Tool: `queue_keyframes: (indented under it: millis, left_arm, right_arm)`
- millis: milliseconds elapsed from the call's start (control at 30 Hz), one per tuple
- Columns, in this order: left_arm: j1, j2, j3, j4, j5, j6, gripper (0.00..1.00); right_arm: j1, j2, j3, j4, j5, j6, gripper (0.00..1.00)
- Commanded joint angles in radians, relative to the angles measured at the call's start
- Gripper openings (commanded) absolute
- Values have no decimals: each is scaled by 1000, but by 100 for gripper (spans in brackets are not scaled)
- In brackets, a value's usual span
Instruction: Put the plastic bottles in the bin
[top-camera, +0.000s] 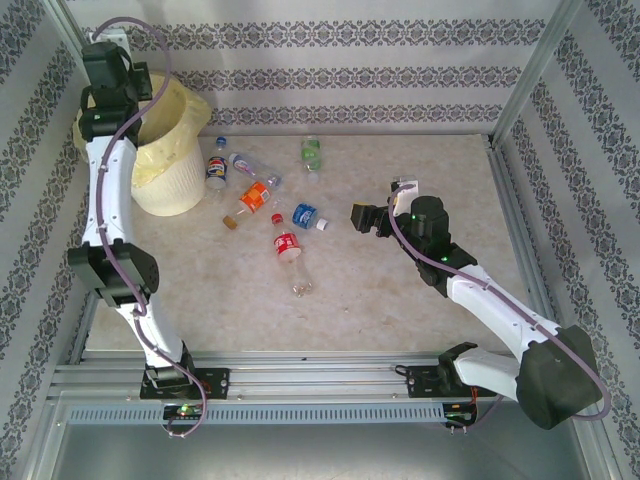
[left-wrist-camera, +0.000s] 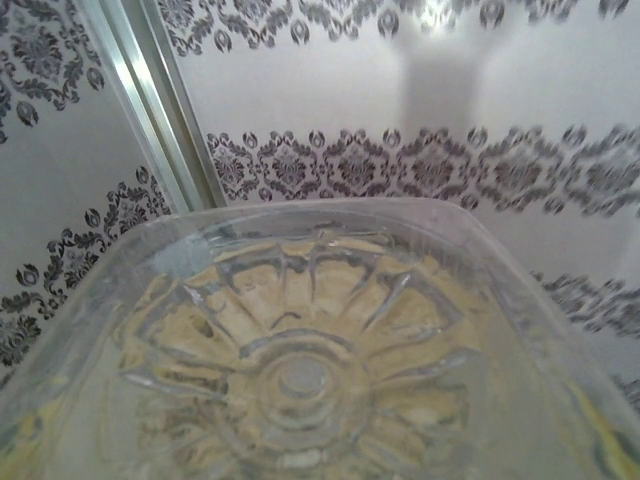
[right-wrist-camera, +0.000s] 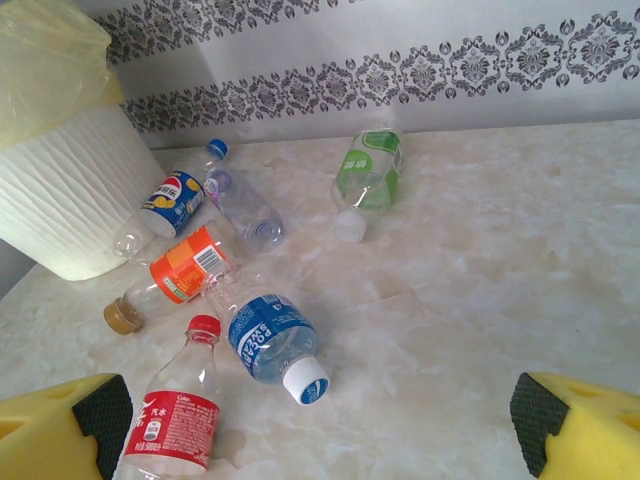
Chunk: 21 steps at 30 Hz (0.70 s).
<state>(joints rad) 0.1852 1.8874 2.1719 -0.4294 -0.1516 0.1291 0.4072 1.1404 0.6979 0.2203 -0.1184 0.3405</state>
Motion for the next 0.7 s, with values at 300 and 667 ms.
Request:
queue_keyframes:
  millis: [300,667]
  left_arm:
    - [6,219,79,163,-312,572,60]
    - [-5,278,272,-4,-322,422,90]
  right_arm:
    - [-11,21,32,-12,-3,43,98]
    - [-11,22,35,-15,-4,48,98]
